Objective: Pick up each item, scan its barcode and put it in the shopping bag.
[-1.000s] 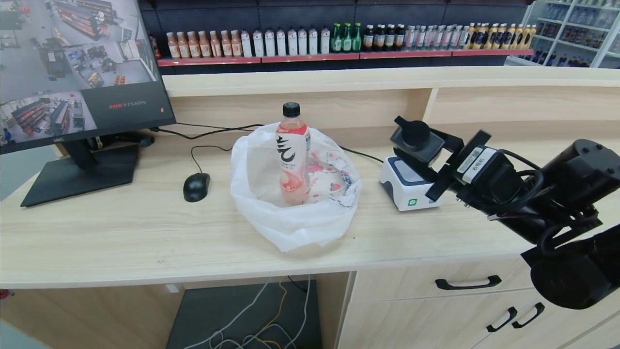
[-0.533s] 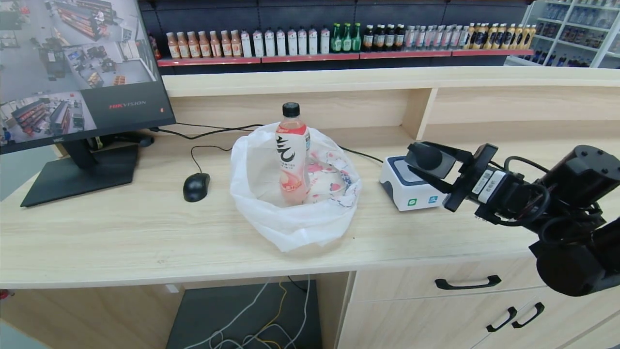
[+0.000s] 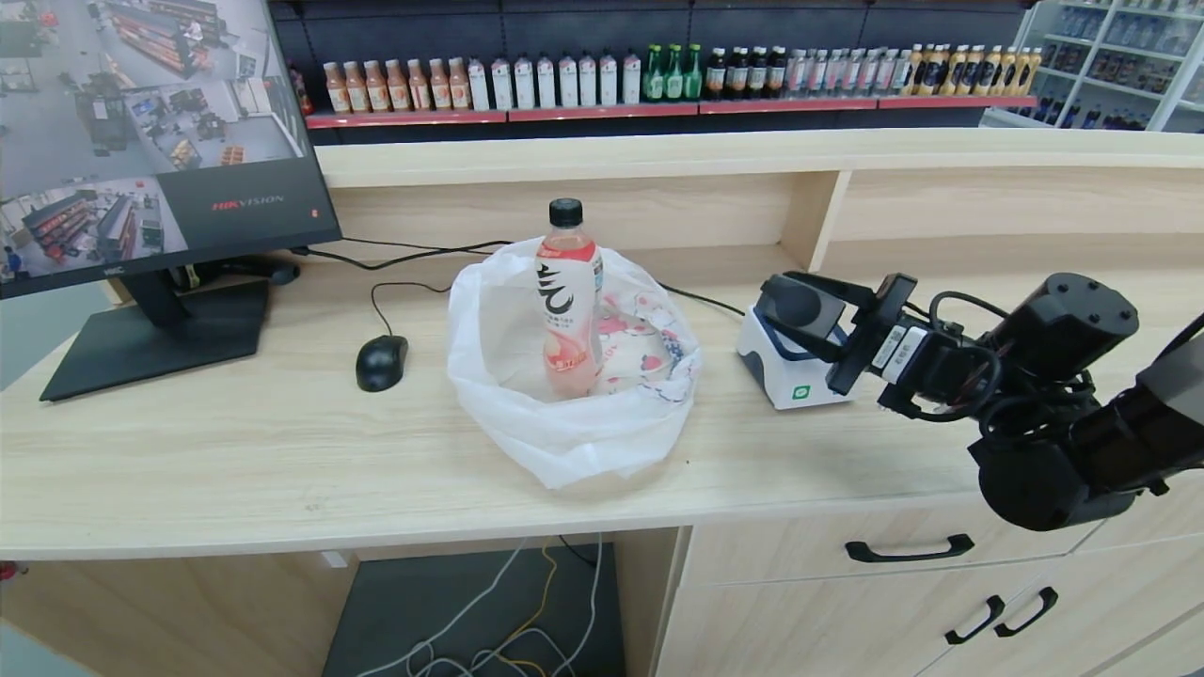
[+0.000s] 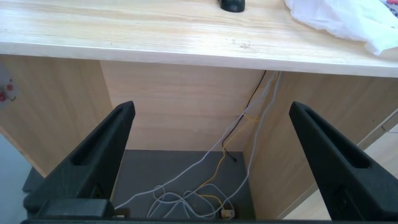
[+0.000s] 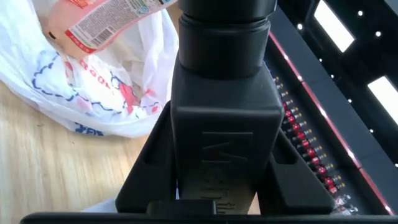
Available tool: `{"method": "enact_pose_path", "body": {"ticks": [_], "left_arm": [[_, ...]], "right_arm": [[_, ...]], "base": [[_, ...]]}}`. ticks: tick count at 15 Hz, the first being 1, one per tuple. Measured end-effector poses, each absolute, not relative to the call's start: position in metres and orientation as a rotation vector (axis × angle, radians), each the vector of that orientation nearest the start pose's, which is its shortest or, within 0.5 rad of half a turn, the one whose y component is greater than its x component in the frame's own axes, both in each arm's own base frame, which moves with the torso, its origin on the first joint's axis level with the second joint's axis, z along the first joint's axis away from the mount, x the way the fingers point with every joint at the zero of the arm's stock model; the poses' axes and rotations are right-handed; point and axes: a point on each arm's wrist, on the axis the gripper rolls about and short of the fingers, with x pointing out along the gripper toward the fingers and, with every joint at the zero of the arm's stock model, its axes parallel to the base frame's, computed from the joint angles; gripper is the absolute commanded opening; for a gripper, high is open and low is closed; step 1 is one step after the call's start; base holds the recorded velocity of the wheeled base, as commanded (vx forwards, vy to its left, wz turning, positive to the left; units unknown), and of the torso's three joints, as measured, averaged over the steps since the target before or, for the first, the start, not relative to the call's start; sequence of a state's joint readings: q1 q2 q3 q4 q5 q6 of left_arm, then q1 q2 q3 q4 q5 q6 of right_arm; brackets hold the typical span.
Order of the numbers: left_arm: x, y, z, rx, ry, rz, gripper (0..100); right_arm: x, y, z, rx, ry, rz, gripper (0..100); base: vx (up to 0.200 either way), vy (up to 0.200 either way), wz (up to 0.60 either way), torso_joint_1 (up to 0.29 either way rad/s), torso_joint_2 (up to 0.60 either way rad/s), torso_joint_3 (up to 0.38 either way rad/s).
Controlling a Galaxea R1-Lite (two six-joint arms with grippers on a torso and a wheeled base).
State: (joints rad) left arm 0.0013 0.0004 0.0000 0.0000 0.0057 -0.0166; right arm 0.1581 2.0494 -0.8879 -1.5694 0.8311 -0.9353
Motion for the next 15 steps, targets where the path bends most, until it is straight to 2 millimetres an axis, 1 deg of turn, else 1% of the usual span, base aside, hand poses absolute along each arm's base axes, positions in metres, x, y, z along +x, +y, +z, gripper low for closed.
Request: {"method": "enact_pose_path", "body": {"ticks": [2, 5, 10, 15], "left_arm": [[-0.023, 0.000, 0.075, -0.017, 0.000, 0.007, 100], [-0.023, 0.000, 0.075, -0.017, 0.000, 0.006, 100], [-0.023, 0.000, 0.075, -0.016, 0.000, 0.007, 100], [-0.023, 0.000, 0.075, -0.017, 0.000, 0.007, 100]], "right_arm": [[0.363, 0.072, 0.172, -0.989, -0.838, 0.724, 0], [0.368, 0.064, 0.165, -0.995, -0.813, 0.714, 0], [0.372, 0.052, 0.160, -1.000, -0.782, 0.690, 0], [0.377, 0.046, 0.154, -1.008, -0.765, 0.680, 0]], "base": [[0.000, 0.000, 0.00, 0.000, 0.00, 0.000], [0.000, 0.000, 0.00, 0.000, 0.00, 0.000], [0.000, 0.000, 0.00, 0.000, 0.00, 0.000], [0.000, 0.000, 0.00, 0.000, 0.00, 0.000]]}}
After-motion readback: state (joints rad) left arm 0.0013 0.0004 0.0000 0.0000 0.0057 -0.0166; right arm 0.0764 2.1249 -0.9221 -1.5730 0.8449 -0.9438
